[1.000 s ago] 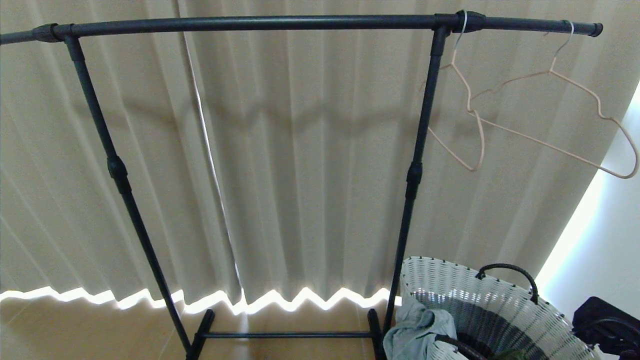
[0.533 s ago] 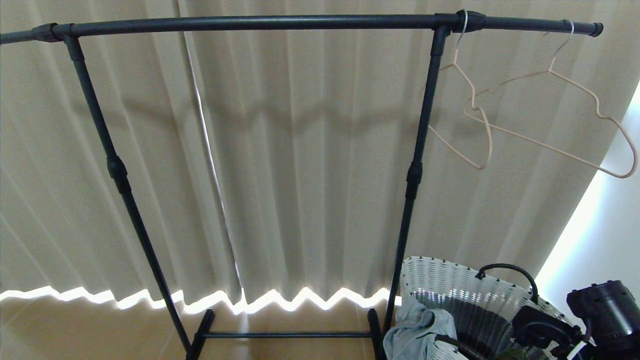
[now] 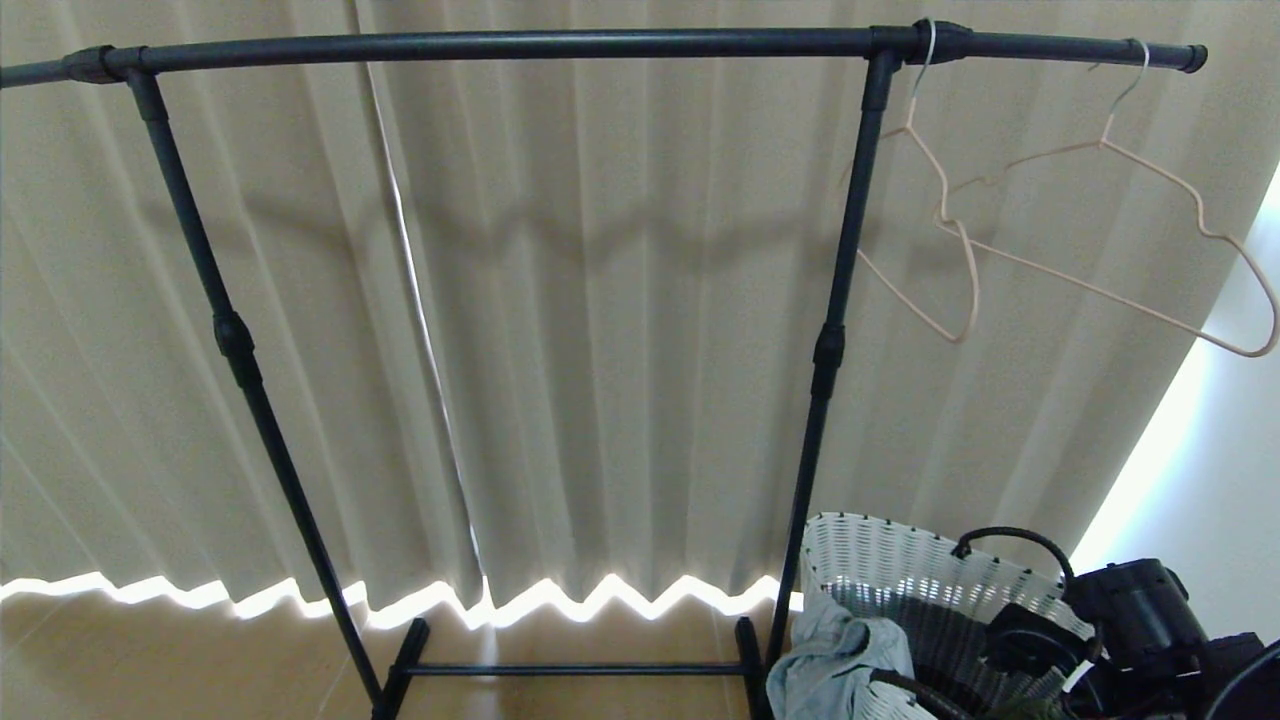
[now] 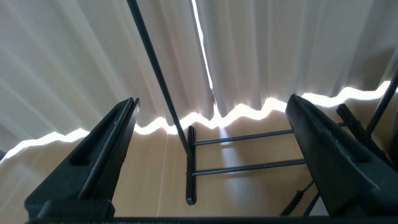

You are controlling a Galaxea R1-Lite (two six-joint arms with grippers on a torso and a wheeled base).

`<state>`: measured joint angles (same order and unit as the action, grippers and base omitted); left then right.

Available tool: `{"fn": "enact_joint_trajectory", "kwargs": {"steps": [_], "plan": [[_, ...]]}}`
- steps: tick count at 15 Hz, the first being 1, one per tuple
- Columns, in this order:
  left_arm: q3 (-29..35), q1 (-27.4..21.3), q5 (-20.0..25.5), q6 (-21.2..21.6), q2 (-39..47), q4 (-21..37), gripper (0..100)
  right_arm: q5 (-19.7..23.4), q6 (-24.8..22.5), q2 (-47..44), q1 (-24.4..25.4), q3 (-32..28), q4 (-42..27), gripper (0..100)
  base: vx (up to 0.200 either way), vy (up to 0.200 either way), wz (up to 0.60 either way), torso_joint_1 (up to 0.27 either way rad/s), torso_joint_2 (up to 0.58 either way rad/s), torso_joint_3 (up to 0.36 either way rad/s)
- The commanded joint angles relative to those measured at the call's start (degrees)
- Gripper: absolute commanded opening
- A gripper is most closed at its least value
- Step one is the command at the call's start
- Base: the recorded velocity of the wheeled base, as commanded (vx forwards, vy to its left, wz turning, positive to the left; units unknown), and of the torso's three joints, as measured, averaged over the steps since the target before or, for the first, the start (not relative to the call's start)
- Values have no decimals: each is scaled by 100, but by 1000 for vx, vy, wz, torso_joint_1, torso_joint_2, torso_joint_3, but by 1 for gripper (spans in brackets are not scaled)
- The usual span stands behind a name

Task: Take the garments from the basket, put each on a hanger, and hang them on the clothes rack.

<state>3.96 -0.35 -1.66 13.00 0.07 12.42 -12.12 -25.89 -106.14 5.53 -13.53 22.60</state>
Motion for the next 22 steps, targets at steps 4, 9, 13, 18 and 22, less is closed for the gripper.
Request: {"fn": "enact_joint_trajectory", "kwargs": {"steps": [4, 9, 13, 18, 22], "plan": [[-1, 0, -1, 1, 1, -3, 100, -98, -3, -539, -44, 8, 394, 100, 0, 0, 0, 0, 0, 0], [-1, 0, -1, 1, 1, -3, 100, -115, -12, -636, 9, 378, 1229, 0, 0, 0, 0, 0, 0, 0], [-1, 0, 8, 28, 1, -3, 100, -107, -21, 568, 62, 703, 1370, 0, 0, 0, 0, 0, 0, 0], [-1, -9, 16, 45, 1, -3, 100, -89, -12, 2862, -44, 492, 930, 0, 0, 0, 0, 0, 0, 0], [-1, -9, 16, 45, 1, -3, 100, -80, 14, 3566, -61, 334, 842, 0, -150, 0, 0, 3, 2, 1]]}}
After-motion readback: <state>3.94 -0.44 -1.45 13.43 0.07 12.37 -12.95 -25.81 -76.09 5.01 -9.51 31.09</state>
